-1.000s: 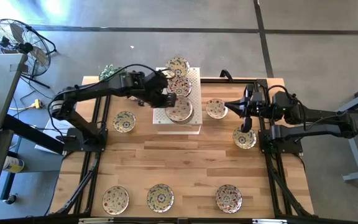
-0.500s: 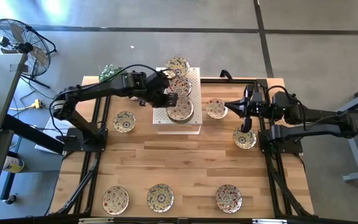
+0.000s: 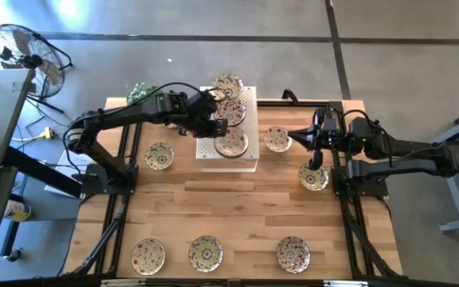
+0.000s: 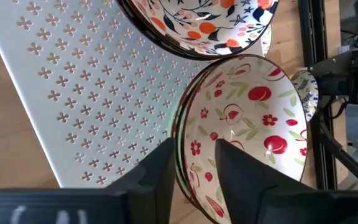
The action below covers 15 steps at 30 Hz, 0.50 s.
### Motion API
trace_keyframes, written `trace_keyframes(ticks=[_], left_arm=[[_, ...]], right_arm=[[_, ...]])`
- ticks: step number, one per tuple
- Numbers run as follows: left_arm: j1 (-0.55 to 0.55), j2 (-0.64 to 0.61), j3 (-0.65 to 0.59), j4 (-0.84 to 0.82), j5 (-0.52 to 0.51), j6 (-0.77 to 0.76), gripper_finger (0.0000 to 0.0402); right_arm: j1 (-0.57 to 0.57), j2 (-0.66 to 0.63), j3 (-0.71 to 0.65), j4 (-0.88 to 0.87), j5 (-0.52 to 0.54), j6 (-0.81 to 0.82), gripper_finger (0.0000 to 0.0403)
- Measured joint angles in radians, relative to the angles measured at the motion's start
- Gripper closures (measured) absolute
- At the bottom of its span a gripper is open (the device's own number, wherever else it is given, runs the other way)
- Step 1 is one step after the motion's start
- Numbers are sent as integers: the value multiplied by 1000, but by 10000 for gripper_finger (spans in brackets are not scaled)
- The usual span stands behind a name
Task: Pick & Place Mini bowls
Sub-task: Stack the red patterned bowl on top of the red patterned bowl on the shelf, then stack the yellow patterned bowl on top of the yellow patterned bowl on the shelf
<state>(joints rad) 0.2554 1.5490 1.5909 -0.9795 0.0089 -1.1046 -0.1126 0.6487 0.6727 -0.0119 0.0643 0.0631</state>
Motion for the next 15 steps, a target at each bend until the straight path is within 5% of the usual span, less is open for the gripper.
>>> trace_keyframes(ticks=[8,15], left_arm=[[0,-27,0,-1,-24,79,275],[-42,-50,-1,83,-66,311,386]], right_arm=[[0,0,0,0,0,0,403],[0,0,0,0,0,0,403]])
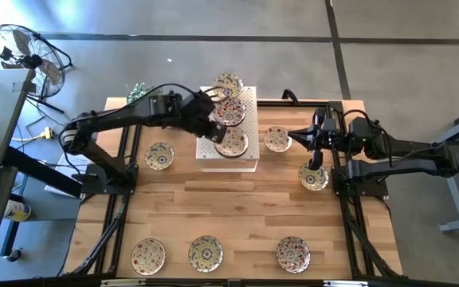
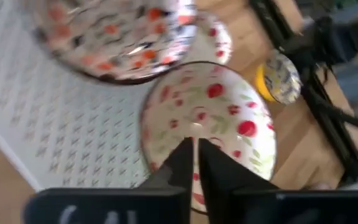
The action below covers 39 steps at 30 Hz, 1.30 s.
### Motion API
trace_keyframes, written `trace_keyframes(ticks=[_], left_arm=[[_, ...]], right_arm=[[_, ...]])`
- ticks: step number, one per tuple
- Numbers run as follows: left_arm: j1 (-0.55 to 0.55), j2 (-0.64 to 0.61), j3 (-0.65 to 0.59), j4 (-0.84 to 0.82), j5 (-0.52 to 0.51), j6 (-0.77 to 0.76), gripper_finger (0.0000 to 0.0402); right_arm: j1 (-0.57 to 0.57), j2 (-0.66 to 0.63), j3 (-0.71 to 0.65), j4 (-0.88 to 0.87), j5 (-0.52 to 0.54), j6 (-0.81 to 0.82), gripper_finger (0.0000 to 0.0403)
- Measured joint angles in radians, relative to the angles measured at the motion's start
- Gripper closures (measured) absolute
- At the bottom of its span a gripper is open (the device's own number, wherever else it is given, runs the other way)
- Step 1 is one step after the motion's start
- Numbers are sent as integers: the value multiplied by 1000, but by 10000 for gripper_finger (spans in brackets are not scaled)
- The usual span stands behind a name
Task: Pick & Place Mini bowls
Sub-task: Stack the yellow patterned bowl on top of the yellow patterned bowl on the shelf
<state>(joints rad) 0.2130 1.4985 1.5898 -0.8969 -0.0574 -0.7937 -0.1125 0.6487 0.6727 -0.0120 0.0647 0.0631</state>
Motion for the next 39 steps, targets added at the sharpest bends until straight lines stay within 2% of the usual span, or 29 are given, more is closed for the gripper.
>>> trace_keyframes(ticks=[11,17,20,22,24,26,28,33,39], left_arm=[[-53,-43,-15,221,-47,289,396],[-58,-82,-148,411,-18,322,400],[-57,-142,-240,465,-2,323,400],[-57,-165,-288,580,-1,321,401],[-56,-226,-362,535,-2,322,401],[-56,-258,-411,631,-11,335,401],[-50,-313,-480,647,-20,336,401],[10,-440,-623,746,27,354,401],[128,-540,-739,737,72,345,401]], right_arm=[[0,0,0,-8,43,18,403],[0,0,-1,-45,88,66,403],[0,0,-1,-91,124,120,403],[0,0,-1,-133,140,166,403],[0,0,-1,-176,142,216,403],[0,0,2,-236,145,263,403],[3,12,20,-320,164,310,403],[24,62,93,-521,235,428,403],[71,162,173,-730,240,595,403]])
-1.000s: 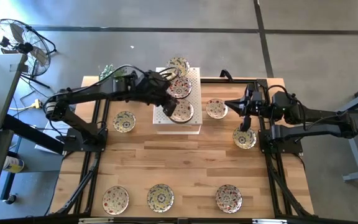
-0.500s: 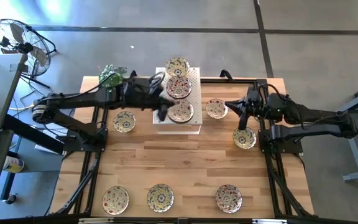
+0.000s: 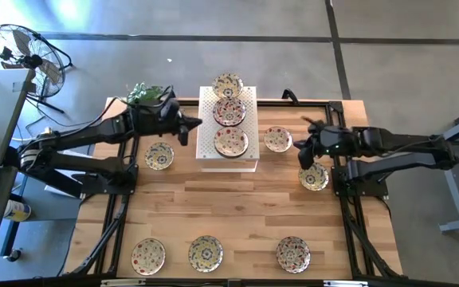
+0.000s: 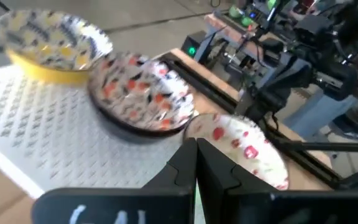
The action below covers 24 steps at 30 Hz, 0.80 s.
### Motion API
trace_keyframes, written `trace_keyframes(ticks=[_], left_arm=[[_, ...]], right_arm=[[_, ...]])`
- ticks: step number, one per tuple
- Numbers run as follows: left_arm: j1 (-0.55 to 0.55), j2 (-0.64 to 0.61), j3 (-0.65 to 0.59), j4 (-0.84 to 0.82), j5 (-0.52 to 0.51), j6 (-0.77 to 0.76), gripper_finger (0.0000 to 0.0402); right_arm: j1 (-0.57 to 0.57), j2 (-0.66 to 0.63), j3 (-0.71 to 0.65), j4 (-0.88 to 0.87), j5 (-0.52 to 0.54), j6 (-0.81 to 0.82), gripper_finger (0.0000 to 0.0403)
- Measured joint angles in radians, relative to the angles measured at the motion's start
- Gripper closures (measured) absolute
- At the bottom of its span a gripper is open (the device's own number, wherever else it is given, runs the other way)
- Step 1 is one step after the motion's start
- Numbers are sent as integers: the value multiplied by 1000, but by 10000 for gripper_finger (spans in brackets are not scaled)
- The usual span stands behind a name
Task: Pick & Place Mini bowls
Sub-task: Stack the yellow patterned bowl on top of the yellow patterned bowl on the shelf
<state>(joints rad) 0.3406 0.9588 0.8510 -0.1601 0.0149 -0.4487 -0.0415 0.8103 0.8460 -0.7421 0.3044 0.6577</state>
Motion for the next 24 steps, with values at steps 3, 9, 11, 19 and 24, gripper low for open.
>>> trace_keyframes(ticks=[3,9,11,19,24], left_arm=[[38,-45,-35,-25,23,12,401],[53,-53,-45,-31,17,94,401],[52,-55,-44,-19,25,106,401],[52,-39,-44,-22,21,151,400],[52,-39,-44,-21,21,160,400]], right_arm=[[15,60,26,-79,0,63,403],[27,143,38,-110,-9,128,403],[27,155,38,-93,-22,128,403],[27,164,38,-44,-165,141,403],[29,164,38,-44,-236,166,402]])
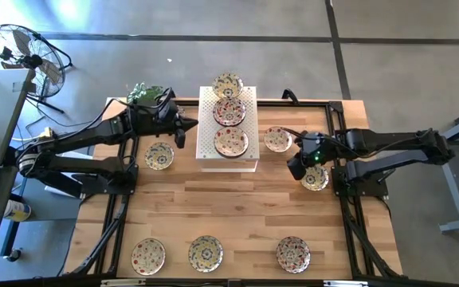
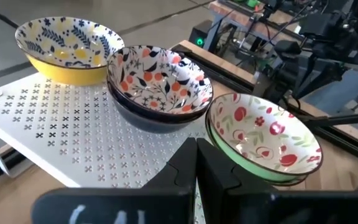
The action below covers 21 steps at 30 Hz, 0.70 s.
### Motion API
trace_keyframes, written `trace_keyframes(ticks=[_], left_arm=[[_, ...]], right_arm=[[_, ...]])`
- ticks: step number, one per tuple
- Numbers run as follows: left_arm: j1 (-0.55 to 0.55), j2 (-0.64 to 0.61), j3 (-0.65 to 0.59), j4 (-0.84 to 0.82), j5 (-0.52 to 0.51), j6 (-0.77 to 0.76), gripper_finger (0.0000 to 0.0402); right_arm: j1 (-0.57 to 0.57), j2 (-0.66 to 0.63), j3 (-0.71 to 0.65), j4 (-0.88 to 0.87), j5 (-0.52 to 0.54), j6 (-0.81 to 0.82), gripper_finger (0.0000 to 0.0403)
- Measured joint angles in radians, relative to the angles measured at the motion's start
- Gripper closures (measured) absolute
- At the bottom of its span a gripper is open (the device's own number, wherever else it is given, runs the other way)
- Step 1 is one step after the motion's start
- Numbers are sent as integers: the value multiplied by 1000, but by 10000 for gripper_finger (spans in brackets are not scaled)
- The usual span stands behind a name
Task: Pick & Place Mini bowls
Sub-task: Stack the yellow patterned bowl on top of the yellow patterned bowl on the shelf
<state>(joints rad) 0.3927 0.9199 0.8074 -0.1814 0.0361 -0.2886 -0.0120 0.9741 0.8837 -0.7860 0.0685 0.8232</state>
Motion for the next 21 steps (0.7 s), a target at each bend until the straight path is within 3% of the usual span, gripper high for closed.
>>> trace_keyframes(ticks=[15,21], left_arm=[[0,0,0,-1,-1,-3,400],[0,1,0,-1,-1,-4,400]], right_arm=[[0,0,0,10,10,12,402],[-1,0,0,88,53,-23,402]])
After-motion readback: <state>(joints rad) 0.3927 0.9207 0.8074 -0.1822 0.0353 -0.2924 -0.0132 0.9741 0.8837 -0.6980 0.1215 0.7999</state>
